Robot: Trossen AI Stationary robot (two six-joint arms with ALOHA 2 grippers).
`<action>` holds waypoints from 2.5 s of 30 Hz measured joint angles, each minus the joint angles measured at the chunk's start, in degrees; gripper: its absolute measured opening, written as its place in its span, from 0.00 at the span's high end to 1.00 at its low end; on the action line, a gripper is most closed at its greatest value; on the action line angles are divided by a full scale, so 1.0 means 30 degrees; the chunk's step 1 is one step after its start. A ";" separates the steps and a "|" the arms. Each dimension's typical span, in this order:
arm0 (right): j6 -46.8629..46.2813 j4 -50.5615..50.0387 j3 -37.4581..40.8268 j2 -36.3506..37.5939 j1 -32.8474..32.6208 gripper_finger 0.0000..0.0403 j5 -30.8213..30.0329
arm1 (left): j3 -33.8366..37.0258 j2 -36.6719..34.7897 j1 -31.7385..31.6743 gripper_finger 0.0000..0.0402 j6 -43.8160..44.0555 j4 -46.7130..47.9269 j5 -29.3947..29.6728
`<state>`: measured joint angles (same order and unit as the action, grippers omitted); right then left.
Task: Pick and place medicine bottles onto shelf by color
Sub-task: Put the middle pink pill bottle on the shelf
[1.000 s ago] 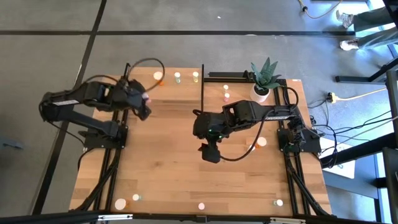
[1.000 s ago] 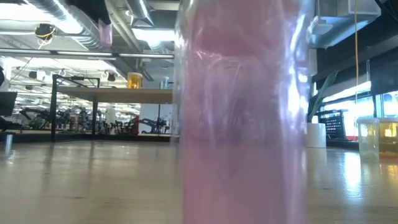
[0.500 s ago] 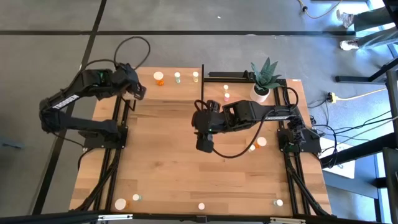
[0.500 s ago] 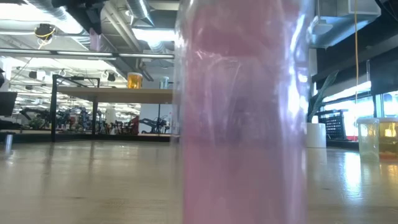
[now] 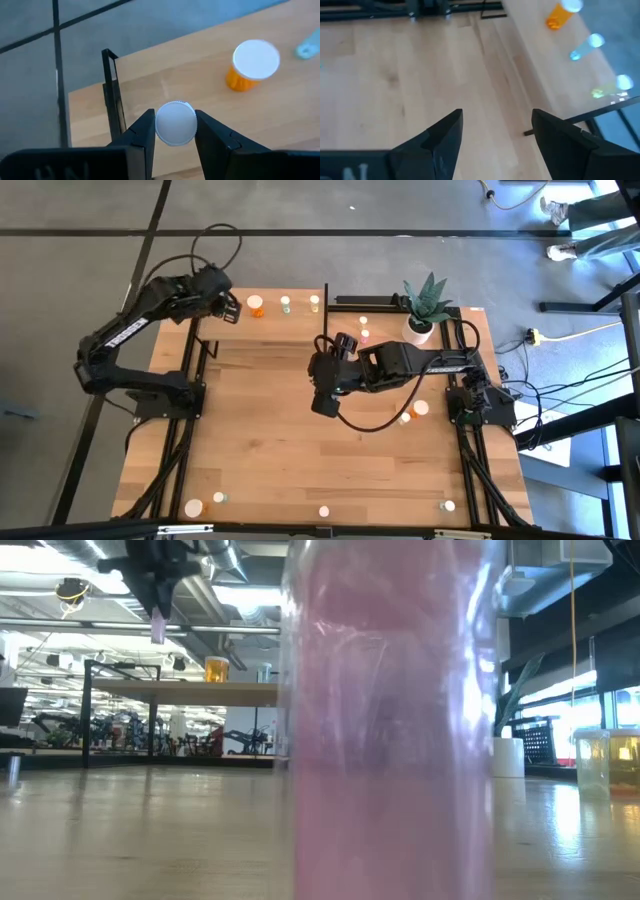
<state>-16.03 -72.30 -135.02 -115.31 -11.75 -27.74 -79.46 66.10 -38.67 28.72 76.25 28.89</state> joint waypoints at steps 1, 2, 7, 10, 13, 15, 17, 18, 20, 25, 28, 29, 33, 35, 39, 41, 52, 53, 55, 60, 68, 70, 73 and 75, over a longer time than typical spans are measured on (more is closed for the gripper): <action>0.0000 0.0095 0.0000 0.0000 0.0000 0.41 -0.0262 | 0.0000 0.0244 -0.0172 0.75 -0.0203 -0.0011 -0.0020; 0.0000 0.0197 0.0007 0.0000 0.0000 0.41 -0.0457 | 0.0000 0.0482 -0.0347 0.75 -0.0325 -0.0053 -0.0034; -0.0029 0.0599 0.0007 0.0000 0.0000 0.41 -0.1087 | 0.0188 0.1347 -0.1193 0.75 -0.0478 -0.0242 -0.0023; -0.0029 0.0722 0.0007 0.0000 0.0000 0.41 -0.1094 | 0.1146 0.1344 -0.1791 0.75 -0.0502 -0.0953 -0.0003; -0.0044 0.0745 0.0007 0.0000 0.0000 0.41 -0.1093 | 0.2303 0.1337 -0.2187 0.75 -0.0777 -0.1899 -0.0009; -0.0051 0.0748 0.0007 0.0000 0.0000 0.41 -0.1094 | 0.2753 0.1337 -0.2288 0.75 -0.0873 -0.2797 -0.0024; -0.0058 0.0745 0.0007 0.0000 0.0000 0.41 -0.1094 | 0.3018 0.1322 -0.2289 0.75 -0.1235 -0.3738 -0.0024; -0.0058 0.0748 0.0007 0.0000 0.0000 0.41 -0.1087 | 0.3089 0.1322 -0.2285 0.75 -0.1276 -0.4160 -0.0027; -0.0058 0.0745 0.0007 0.0000 0.0000 0.41 -0.1094 | 0.3176 0.1322 -0.2283 0.75 -0.1282 -0.4563 -0.0029; -0.0149 0.0764 0.0007 0.0000 -0.0007 0.41 -0.1728 | 0.3536 0.1315 -0.2993 0.75 -0.1265 -0.4660 -0.0024; -0.0543 0.0783 0.0007 0.0000 -0.0007 0.41 -0.2450 | 0.3903 0.1317 -0.3574 0.75 -0.1176 -0.4599 -0.0670; -0.0583 0.0789 0.0007 0.0000 -0.0007 0.41 -0.2664 | 0.4010 0.1315 -0.3800 0.75 -0.1171 -0.4704 -0.0951; -0.0583 0.1014 0.0007 0.0000 -0.0002 0.41 -0.3208 | 0.4199 0.1315 -0.4369 0.75 -0.1273 -0.5221 -0.1215; -0.0579 0.1288 0.0015 0.0000 -0.0002 0.41 -0.3423 | 0.4204 0.1315 -0.4459 0.75 -0.1280 -0.5504 -0.1335; -0.0561 0.1808 0.0015 0.0001 0.0015 0.41 -0.3447 | 0.4211 0.1315 -0.4496 0.75 -0.1280 -0.5763 -0.1401; -0.0568 0.1795 0.0015 0.0000 0.0015 0.41 -0.3454 | 0.4212 0.1315 -0.4496 0.75 -0.1280 -0.5764 -0.1401; -0.0558 0.1767 0.0015 0.0000 0.0146 0.41 -0.3434 | 0.4218 0.1315 -0.4496 0.75 -0.1461 -0.6411 -0.1387; -0.0581 0.1770 0.0015 0.0000 0.0146 0.41 -0.3433 | 0.4218 0.1315 -0.4496 0.75 -0.1477 -0.6411 -0.1386; -0.0562 0.1773 0.0015 0.0004 0.0146 0.41 -0.3410 | 0.4218 0.1315 -0.4496 0.75 -0.1477 -0.6419 -0.1386; -0.0553 0.1758 0.0015 0.0000 0.0146 0.41 -0.3374 | 0.4218 0.1315 -0.4496 0.75 -0.1430 -0.6419 -0.1386; -0.0521 0.1758 0.0015 0.0004 0.0146 0.41 -0.3374 | 0.4218 0.1315 -0.4496 0.75 -0.1126 -0.6411 -0.1387; -0.0556 0.1758 0.0015 0.0002 0.0146 0.41 -0.3374 | 0.4218 0.1315 -0.4496 0.75 -0.1105 -0.6413 -0.1466; -0.0517 0.1751 0.0015 0.0001 0.0146 0.41 -0.3374 | 0.4218 0.1315 -0.4496 0.75 -0.1126 -0.6419 -0.1561; -0.0517 0.1751 0.0015 0.0000 0.0146 0.41 -0.3374 | 0.4218 0.1315 -0.4496 0.75 -0.1131 -0.6419 -0.1561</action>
<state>-17.58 -67.05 -134.98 -115.31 -11.31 -37.87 -66.81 70.04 -52.16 25.33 56.99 24.21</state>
